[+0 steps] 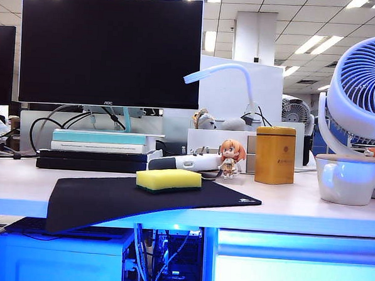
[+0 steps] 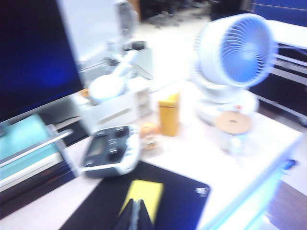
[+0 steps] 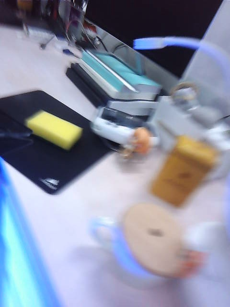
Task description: Open the drawer, place the cleaning sponge inside, then close the drawer.
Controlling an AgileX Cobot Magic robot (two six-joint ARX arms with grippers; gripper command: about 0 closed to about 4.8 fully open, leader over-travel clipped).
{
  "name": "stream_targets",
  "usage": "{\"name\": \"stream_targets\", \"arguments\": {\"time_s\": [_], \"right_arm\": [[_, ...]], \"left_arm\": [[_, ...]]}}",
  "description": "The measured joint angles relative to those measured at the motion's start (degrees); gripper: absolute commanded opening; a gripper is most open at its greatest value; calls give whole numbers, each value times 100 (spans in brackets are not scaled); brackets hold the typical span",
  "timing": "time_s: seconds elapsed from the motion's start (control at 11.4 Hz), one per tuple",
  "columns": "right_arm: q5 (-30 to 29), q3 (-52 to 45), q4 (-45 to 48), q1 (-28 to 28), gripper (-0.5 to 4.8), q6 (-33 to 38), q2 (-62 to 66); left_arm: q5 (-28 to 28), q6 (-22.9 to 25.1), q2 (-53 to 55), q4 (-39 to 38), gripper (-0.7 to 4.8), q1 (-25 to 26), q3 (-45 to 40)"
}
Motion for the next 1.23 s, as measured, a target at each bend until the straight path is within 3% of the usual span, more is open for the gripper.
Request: {"name": "stream_targets", "arguments": {"time_s": [0.18,0.53,0.79,0.97,1.23], "right_arm": [[-146,-197,59,-2,-2,330,260],[-284,-793,608,-214,-2,675,302],[-809,-1447,1244,-754,-2,693,284],[-1641,-2439,2544,-1534,-2,693,284],[-1805,-3165,2863,-2216,-2,734,284]], "left_arm": [[-11,26,79,-59,-5,-549,7],[127,50,234,-361,-5,-654,39],[234,96,275,-940,-5,-651,70],[605,109,487,-1663,-5,-656,162],[911,107,494,-1576,-5,-658,181]]}}
